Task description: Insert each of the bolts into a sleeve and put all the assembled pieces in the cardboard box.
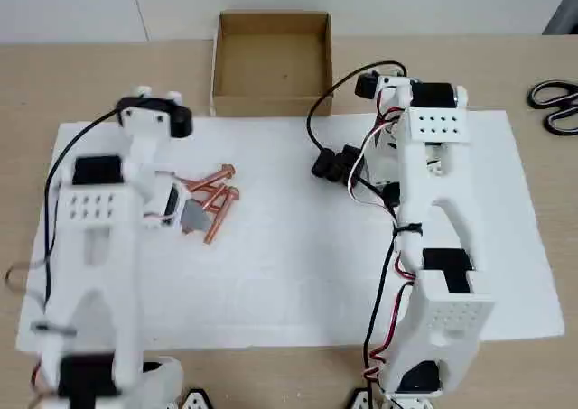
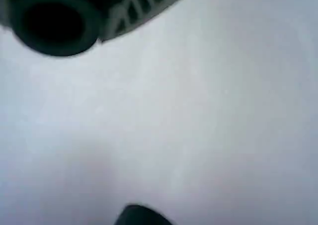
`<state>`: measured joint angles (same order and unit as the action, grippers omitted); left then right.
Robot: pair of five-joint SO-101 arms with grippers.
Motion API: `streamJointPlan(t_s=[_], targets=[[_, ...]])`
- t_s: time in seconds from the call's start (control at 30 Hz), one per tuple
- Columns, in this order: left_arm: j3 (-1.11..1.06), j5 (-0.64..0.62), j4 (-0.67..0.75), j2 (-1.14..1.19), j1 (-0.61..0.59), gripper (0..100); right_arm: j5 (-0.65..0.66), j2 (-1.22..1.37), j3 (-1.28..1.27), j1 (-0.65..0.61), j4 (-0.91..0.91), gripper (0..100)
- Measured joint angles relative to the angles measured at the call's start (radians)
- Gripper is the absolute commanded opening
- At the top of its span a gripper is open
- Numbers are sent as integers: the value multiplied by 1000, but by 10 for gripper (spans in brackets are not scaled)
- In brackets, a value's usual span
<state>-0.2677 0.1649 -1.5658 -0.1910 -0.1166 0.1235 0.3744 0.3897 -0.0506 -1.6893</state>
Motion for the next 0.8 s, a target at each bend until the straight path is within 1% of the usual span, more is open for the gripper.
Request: streamJointPlan(t_s=[0.13, 0.2, 0.33, 0.47, 0.63, 0.8], targets=[[206, 15, 0, 204, -5, 261, 3, -5, 0, -2, -15, 4], [301, 28, 29, 288, -11, 247, 3, -5, 0, -2, -15, 4], [446, 153, 89, 422, -14, 239, 3, -5, 0, 0, -15, 4], [528, 259, 112, 539, -12, 239, 3, -5, 0, -3, -15, 4], [605, 290, 112, 661, 3, 239, 3, -5, 0, -2, -15, 4], [615, 298, 115, 678, 46, 239, 3, -5, 0, -2, -15, 4]])
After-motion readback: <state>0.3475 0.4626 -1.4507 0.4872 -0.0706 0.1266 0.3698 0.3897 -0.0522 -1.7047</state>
